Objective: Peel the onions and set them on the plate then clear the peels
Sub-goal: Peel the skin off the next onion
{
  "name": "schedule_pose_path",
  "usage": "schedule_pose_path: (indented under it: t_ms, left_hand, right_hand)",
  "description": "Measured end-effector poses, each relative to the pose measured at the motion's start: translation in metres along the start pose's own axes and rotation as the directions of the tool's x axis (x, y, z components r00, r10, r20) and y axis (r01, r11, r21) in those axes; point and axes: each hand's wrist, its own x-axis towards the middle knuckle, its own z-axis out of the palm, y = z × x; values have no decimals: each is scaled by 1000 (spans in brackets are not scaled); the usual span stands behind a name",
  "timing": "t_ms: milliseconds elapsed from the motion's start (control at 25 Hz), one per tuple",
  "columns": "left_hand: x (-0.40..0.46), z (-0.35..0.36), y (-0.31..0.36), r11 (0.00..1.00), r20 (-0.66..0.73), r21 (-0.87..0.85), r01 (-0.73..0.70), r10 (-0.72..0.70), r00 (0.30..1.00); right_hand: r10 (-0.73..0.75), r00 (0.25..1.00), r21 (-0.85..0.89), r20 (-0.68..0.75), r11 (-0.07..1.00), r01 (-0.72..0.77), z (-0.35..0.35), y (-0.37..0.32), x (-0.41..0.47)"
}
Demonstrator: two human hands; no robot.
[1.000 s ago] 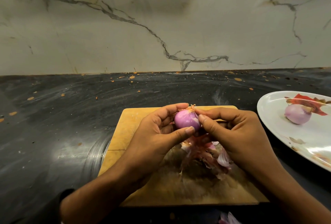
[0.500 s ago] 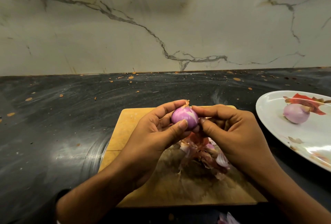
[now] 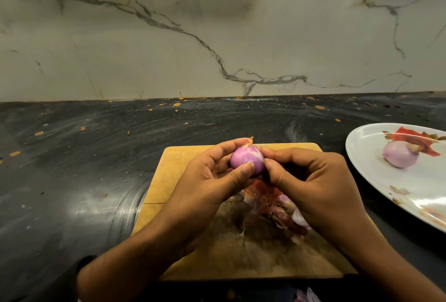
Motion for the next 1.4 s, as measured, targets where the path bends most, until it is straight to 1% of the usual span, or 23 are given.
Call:
schedule_pose_path:
  t_ms: [120, 280, 400, 560, 760, 1040, 1200, 1400]
  left_hand:
    - [-1, -1, -2, 999, -3, 35, -2, 3, 1000]
    - [-2, 2, -5, 998, -1, 62, -22, 22, 1000]
    - [-1, 3, -5, 997, 6, 71, -37, 36, 999]
    - [-1, 3, -1, 995, 13, 77, -58, 58, 998]
    - [-1, 2, -1, 990, 2, 108, -90, 90, 996]
    - [-1, -1, -3, 980, 9, 168, -102, 102, 995]
    - [-2, 2, -4, 975, 7, 196, -109, 110, 994]
    - [-3, 5, -4, 976, 17, 189, -105, 104, 994]
  right_hand:
    - [-50, 998, -124, -43, 991, 45, 4, 3, -2]
    - [-97, 990, -199, -105, 977, 74, 5, -1, -5]
    - [-54, 992, -138, -118, 990, 38, 3, 0, -3]
    - [68, 994, 44, -80, 997, -65, 1, 1, -2]
    - [105, 994, 85, -37, 991, -101, 2, -4, -1]
    - [119, 993, 104, -18, 988, -116, -4, -3, 1]
    - [76, 996, 24, -42, 997, -75, -1, -6, 0]
    - [60, 994, -72, -87, 995, -66, -2, -5, -1]
